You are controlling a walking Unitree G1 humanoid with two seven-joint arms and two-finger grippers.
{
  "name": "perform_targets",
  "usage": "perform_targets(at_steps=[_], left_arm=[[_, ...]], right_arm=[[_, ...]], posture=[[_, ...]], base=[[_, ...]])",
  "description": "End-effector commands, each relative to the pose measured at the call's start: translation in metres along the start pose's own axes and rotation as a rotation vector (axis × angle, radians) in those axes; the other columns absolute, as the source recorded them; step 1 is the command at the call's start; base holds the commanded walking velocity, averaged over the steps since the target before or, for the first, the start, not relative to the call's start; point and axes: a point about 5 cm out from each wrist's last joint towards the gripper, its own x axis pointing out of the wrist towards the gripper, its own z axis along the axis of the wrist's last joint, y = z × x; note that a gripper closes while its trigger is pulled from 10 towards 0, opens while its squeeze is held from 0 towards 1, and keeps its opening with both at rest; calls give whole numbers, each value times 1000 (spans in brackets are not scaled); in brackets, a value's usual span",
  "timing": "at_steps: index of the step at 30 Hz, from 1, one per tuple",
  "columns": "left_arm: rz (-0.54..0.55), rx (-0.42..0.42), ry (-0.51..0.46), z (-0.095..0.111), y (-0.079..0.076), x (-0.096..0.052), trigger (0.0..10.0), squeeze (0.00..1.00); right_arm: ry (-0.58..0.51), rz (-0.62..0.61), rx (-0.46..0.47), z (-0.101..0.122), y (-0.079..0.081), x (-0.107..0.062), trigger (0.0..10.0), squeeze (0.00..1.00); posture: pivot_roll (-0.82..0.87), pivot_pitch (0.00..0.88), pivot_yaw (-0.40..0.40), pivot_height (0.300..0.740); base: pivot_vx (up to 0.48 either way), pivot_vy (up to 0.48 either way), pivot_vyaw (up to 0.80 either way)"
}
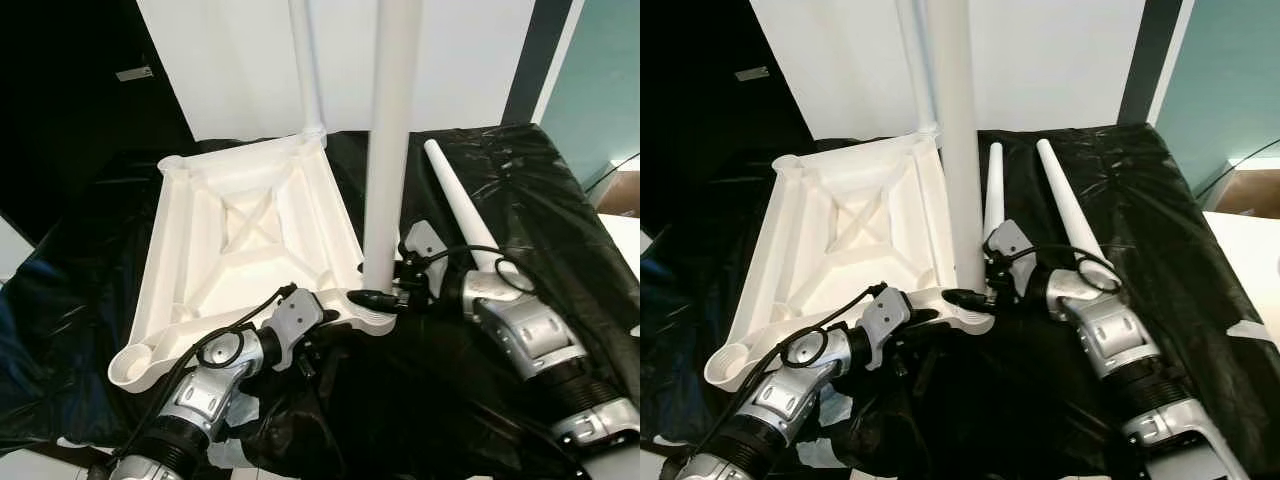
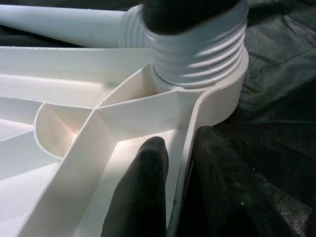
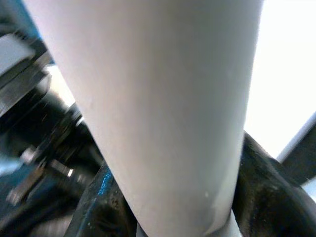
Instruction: Building children table
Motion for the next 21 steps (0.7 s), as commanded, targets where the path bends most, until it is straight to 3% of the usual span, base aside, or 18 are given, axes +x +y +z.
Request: perform_targets(at_steps=[1,4,7,10,11,13,14,18,19,21], left_arm=[[-130,-35,67,-16,-15,-2,7176,0],[-132,-36,68,-16,-15,-3,7137,0],[-140,-36,66,-15,-15,0,6902,0],[-143,-36,63,-14,-15,2,6784,0],[-144,-36,62,-14,-16,2,6784,0],[-145,-36,62,-14,-16,2,6784,0],[-146,-36,62,-14,-16,2,6784,0],[-144,-39,64,-15,-17,0,7255,0],[-142,-41,68,-17,-17,-1,8039,0],[-140,-41,74,-18,-18,-1,10000,0]], right_arm=[[97,-132,148,-28,6,1,0,0],[80,-153,159,-27,14,5,0,0],[-28,-238,123,-15,27,17,0,0],[-93,-277,126,-11,32,19,0,0],[-114,-285,138,-11,31,18,1804,0],[-127,-294,147,-10,31,17,1804,0],[-132,-303,139,-9,30,15,10000,0],[-135,-288,124,-7,31,14,10000,0],[-135,-251,116,-6,33,13,10000,1000],[-129,-178,76,-5,33,9,10000,1000]], posture=[[7,0,109,740],[7,0,109,740],[0,0,112,740],[3,0,113,740],[8,0,113,740],[8,0,113,740],[8,0,111,740],[8,0,110,740],[11,0,107,740],[12,0,102,740]], base=[[0,0,0],[0,0,0],[0,0,0],[0,0,0],[0,0,0],[0,0,0],[0,0,0],[0,0,0],[0,0,0],[0,0,0]])
